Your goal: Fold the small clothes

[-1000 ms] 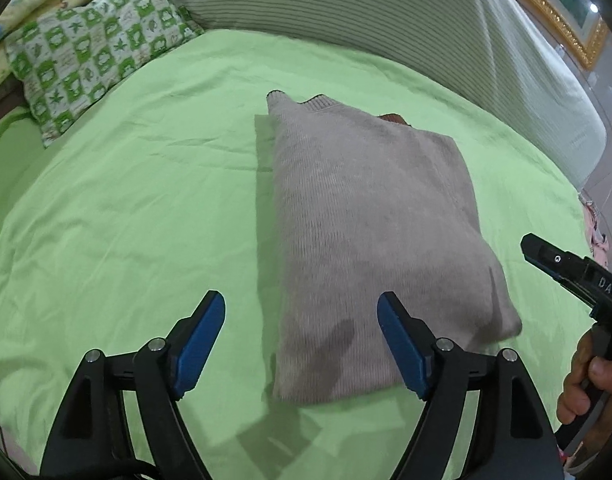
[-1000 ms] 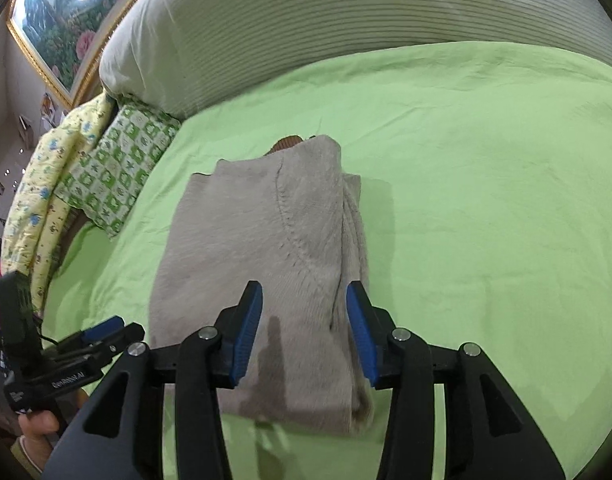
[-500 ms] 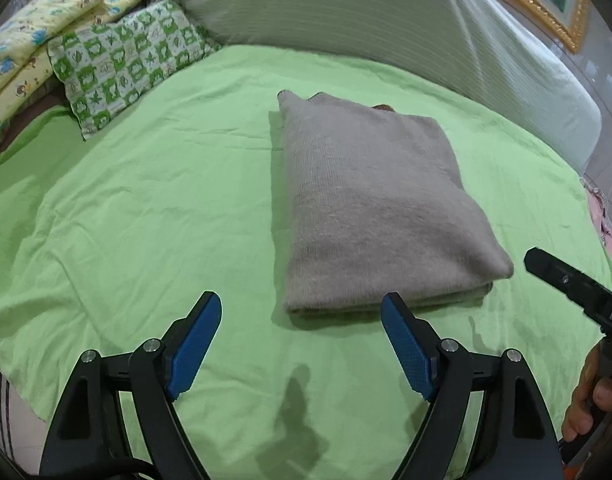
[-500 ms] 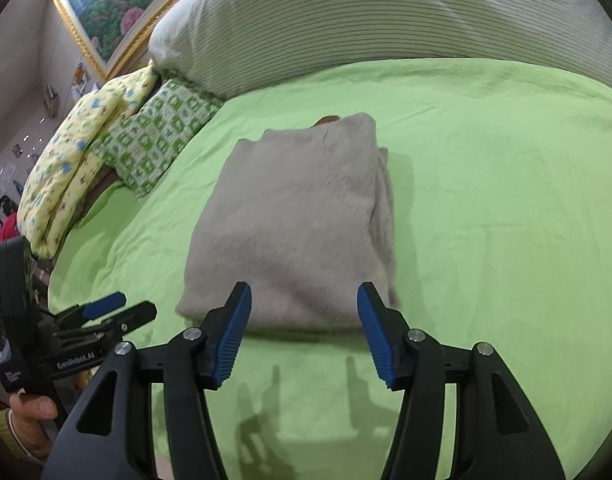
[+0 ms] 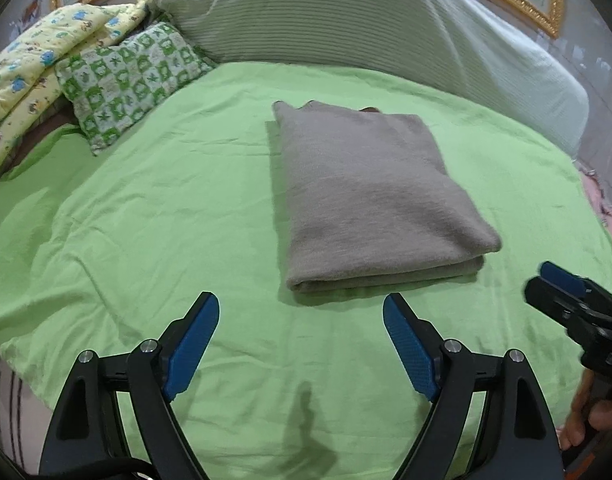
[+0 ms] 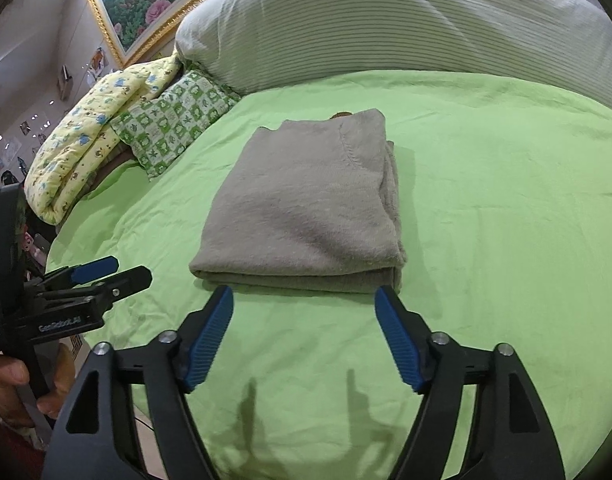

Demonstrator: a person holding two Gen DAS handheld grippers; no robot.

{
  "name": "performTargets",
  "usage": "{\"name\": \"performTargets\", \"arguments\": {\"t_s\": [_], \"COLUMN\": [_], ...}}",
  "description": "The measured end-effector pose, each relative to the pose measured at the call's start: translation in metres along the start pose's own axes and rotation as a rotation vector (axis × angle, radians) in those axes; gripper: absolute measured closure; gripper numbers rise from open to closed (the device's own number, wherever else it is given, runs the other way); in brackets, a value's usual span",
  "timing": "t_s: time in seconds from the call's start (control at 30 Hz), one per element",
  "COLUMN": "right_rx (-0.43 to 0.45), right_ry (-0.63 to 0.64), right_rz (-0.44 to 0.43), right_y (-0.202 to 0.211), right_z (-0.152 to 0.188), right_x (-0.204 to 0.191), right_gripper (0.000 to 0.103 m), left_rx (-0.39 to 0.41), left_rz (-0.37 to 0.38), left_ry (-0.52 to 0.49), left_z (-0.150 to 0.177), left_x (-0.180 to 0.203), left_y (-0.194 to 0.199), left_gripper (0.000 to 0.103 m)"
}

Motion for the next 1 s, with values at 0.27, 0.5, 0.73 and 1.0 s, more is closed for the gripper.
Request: {"name": "performTargets", "arguments": {"t_s": [0.27,0.5,0.73,1.0], "right_rx": [0.0,-0.006,-0.011,0.012], "right_ry": [0.014,0.023,0.032,0.054], "right_rz": [0.019,0.024,0.024,0.032], "right_y": [-0.001,-0.005,-0.012,-0.02], "right_z": [0.013,0.02,0.02,0.017], "right_x": [0.0,0.0,0.002,-0.001], "right_gripper": [0.018,0.016,0.015,0.014], "left_rx": [-0.027,-0.005,-0.035,-0.008], "left_rz": [0.002,-0.047,-0.059,-0.075], "left_ry": [0.028,0.018,0.008,-0.002], "left_z": [0.015,0.018,0.025,0.024], "left_x": [-0.005,-0.009,-0.008,-0.009], "left_y": [-0.008,-0.009,-0.018,-0.02], "left_gripper": [0.018,0.018,0.018,0.018]}}
Point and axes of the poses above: each gripper's, at about its wrist camera, not at the fingertips, and y roughly against the way its jaws point, x to its right, z to its underside, the point moved 8 cm from there along -y, roughly the way its jaws point, and after that the axes turned 9 degrees about z, right-handed, at the moved point
